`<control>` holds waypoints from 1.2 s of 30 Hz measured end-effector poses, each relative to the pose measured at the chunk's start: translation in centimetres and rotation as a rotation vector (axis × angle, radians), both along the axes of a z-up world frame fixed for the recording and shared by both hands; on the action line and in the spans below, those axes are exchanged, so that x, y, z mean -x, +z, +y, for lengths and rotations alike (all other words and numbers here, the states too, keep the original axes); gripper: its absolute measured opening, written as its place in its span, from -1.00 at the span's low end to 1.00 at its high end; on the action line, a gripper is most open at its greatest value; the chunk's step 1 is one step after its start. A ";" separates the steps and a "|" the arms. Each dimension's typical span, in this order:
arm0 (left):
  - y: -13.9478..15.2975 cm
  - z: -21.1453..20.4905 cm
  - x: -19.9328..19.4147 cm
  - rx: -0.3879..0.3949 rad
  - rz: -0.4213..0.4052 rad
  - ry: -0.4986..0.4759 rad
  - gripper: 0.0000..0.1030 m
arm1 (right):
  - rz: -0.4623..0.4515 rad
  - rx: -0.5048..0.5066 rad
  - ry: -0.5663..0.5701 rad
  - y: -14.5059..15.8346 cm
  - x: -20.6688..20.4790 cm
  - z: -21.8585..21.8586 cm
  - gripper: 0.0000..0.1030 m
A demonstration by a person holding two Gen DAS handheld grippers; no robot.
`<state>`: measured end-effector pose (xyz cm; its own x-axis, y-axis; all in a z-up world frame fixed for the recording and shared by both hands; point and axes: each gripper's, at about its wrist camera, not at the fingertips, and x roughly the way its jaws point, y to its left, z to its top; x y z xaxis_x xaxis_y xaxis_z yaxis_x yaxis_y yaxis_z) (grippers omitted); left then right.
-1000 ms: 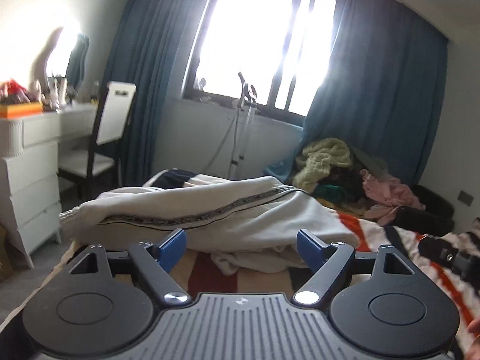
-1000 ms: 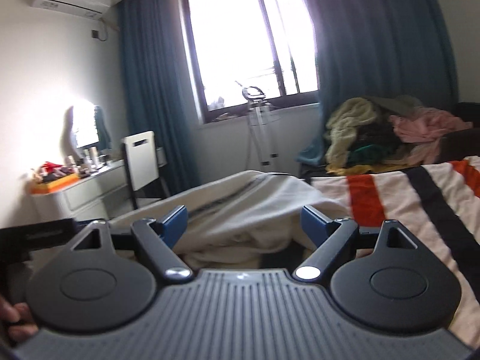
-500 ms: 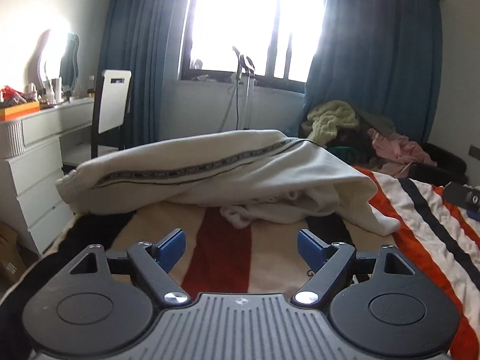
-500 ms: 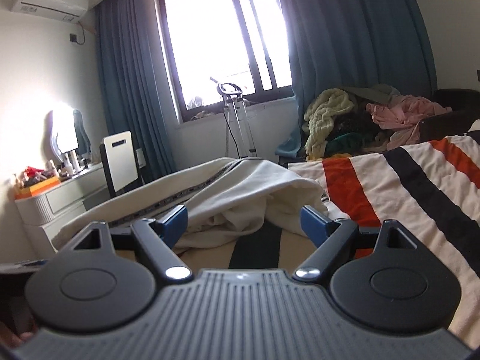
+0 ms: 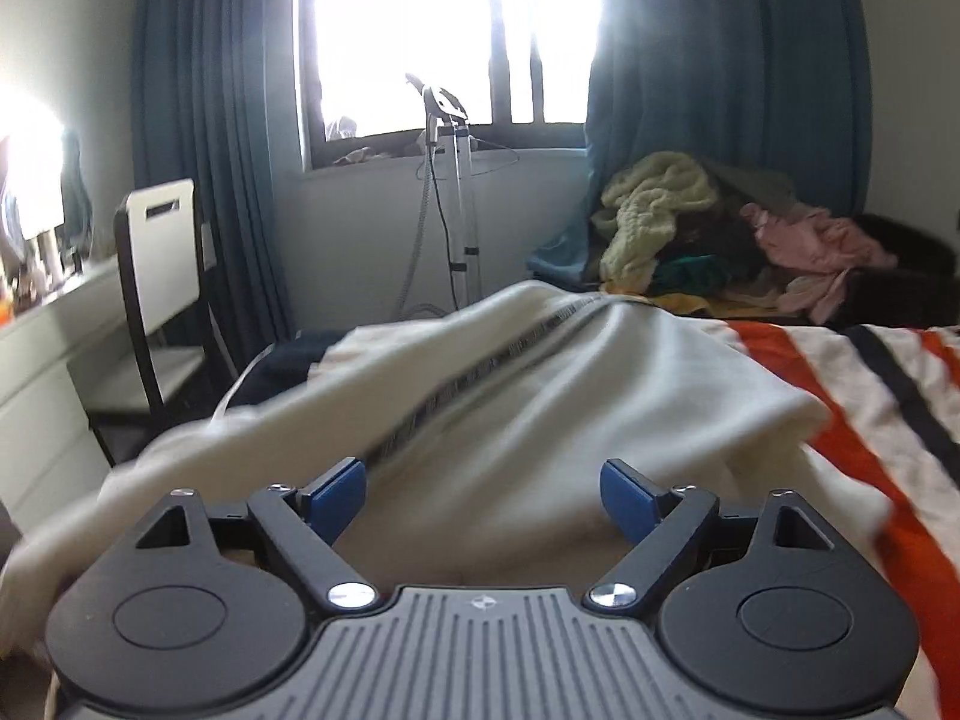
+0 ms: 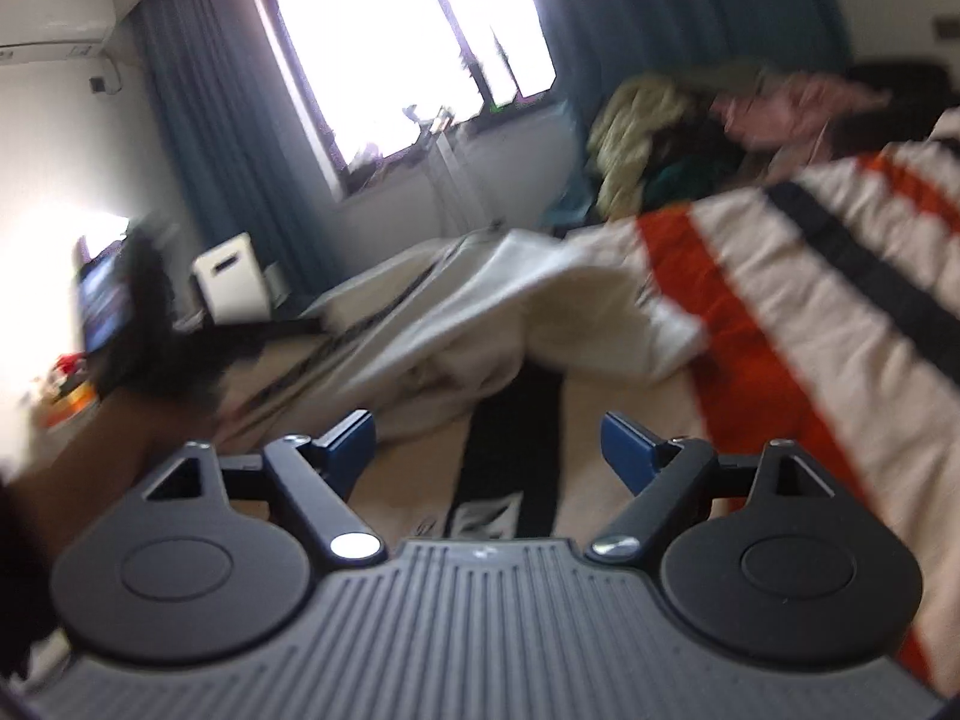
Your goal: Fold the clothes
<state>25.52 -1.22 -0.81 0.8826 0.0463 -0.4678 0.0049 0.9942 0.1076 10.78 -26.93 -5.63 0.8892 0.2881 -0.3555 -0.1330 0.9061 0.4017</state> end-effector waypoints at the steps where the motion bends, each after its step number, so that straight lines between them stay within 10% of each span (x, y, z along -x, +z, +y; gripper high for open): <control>1: -0.2 -0.2 -2.0 -0.018 0.001 0.006 0.79 | 0.017 0.005 0.004 -0.5 -0.6 0.3 0.63; 11: -2.6 -1.4 -19.0 -0.190 0.060 0.065 0.79 | 0.129 -0.073 -0.066 -5.1 -8.2 -0.9 0.63; 16: -4.2 0.4 -24.6 -0.141 0.189 0.078 0.65 | 0.195 -0.097 -0.101 -7.3 -10.2 -1.8 0.63; 21: -4.3 1.8 -26.2 -0.031 0.292 0.018 -0.91 | 0.211 -0.043 -0.112 -8.4 -11.1 -1.4 0.61; 29: 2.1 -1.6 -11.8 -0.050 0.110 -0.169 -0.96 | 0.172 0.079 -0.180 -7.9 -10.4 -1.2 0.60; 36: -1.1 -1.5 6.0 0.088 0.093 -0.180 -0.96 | 0.072 0.095 -0.232 -4.2 -7.5 -2.3 0.60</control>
